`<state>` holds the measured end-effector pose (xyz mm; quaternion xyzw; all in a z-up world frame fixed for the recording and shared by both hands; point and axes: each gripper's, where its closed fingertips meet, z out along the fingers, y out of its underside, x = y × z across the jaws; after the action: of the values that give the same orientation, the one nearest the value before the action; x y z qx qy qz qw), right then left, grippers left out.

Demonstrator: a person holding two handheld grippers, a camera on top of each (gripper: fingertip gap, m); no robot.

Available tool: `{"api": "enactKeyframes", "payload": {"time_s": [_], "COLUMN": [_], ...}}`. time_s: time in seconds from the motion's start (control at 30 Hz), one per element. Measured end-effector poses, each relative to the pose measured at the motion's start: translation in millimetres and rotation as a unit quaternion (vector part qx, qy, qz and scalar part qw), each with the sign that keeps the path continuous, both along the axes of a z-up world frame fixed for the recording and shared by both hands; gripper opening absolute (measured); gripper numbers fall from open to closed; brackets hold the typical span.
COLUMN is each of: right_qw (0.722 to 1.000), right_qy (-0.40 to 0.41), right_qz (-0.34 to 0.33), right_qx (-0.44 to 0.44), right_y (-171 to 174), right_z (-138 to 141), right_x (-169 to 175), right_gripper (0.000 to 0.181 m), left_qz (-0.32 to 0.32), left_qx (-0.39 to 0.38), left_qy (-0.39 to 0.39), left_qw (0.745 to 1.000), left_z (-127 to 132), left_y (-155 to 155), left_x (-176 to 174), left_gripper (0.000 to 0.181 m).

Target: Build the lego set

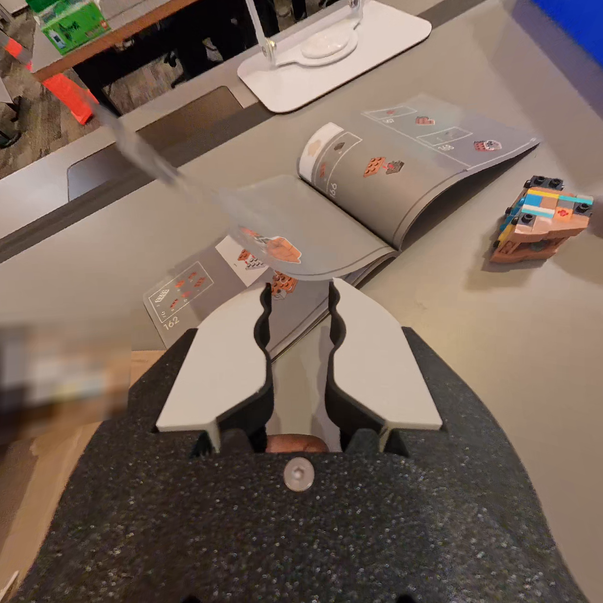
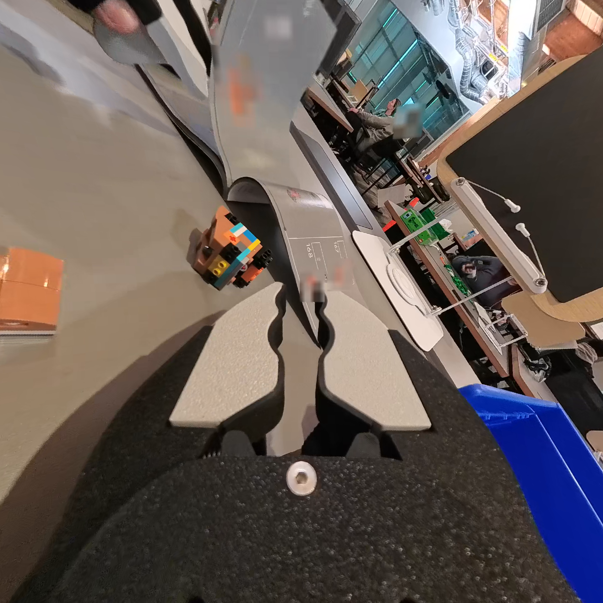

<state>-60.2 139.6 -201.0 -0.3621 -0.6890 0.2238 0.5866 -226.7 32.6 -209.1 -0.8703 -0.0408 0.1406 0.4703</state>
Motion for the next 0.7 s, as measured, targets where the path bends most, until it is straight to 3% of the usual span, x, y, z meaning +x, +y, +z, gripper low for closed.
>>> {"api": "enactKeyframes", "payload": {"time_s": [0.3,0.5,0.7], "right_qw": [0.999,0.999,0.985], "right_qy": [0.024,-0.015,-0.139], "right_qz": [0.009,0.035,0.050], "right_qx": [-0.034,-0.004,0.092], "right_y": [-18,-60,-95], "right_z": [25,49,18], "right_x": [-6,-46,-100], "right_gripper": [0.016,0.016,0.020], "left_qz": [-0.018,-0.037,-0.021], "left_qx": [0.025,-0.001,-0.068], "left_qy": [-0.011,-0.005,0.007], "left_qw": [0.999,0.999,0.997], "left_z": [7,-2,-24], "left_y": [-18,-25,-44], "left_x": [-11,-15,-30], "left_gripper": [0.036,0.037,0.036]}}
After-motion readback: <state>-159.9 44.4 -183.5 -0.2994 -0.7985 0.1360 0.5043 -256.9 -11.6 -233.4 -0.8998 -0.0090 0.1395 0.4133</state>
